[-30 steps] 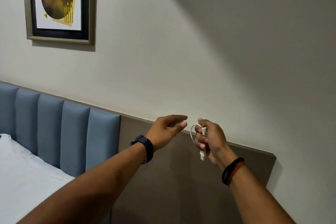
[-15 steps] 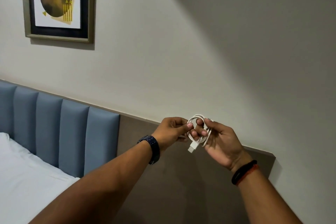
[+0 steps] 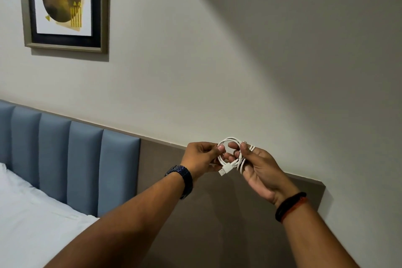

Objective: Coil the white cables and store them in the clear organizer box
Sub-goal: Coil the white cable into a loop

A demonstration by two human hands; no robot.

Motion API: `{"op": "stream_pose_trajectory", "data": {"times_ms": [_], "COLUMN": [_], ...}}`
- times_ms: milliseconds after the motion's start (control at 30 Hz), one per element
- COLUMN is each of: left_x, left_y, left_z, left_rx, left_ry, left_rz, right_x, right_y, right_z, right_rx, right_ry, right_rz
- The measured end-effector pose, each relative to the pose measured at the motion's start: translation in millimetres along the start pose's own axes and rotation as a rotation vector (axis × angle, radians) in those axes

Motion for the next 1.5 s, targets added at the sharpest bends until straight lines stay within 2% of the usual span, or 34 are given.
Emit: {"op": "stream_pose_trajectory", "data": {"times_ms": [233, 400, 567, 900, 1033, 1233, 1500], "left_x": [-8, -26, -28, -19, -11, -8, -11], "left_y": [-5, -15, -20, -12, -5, 1, -2], "left_z": [6, 3, 4, -4, -4, 2, 4], "left_rx": [0.111, 0.179, 0.232, 0.058, 0.042, 0.046, 0.021], "left_ry": [-0.001, -0.197, -0.133, 0.155, 0.231, 0.245, 0.306], "left_rz": [0.092, 0.359, 0.462, 0.228, 0.087, -0.03, -0.133], "right_x": [-11, -16, -16, -5, 14, 18, 23], "right_y": [-2, -6, -9, -9, -9, -7, -4], "right_z": [-2, 0, 1, -5, -5, -7, -8], "right_rx": [-0.067, -0.079, -0.078, -0.161, -0.085, -0.003, 0.055], "right_ry": [0.13, 0.259, 0.221, 0.149, -0.02, -0.211, -0.302], "right_rz": [0.086, 0.087, 0.127, 0.13, -0.039, -0.194, -0.418]}}
Point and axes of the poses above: each hand's wrist, its own y-axis towards the middle knuckle, its own x-axis out of the back of the hand, z = x × y, the point moved 5 cm from there along y, towards the middle knuckle, and after that the axes turned 1 degree about y, right-handed, at the moved point
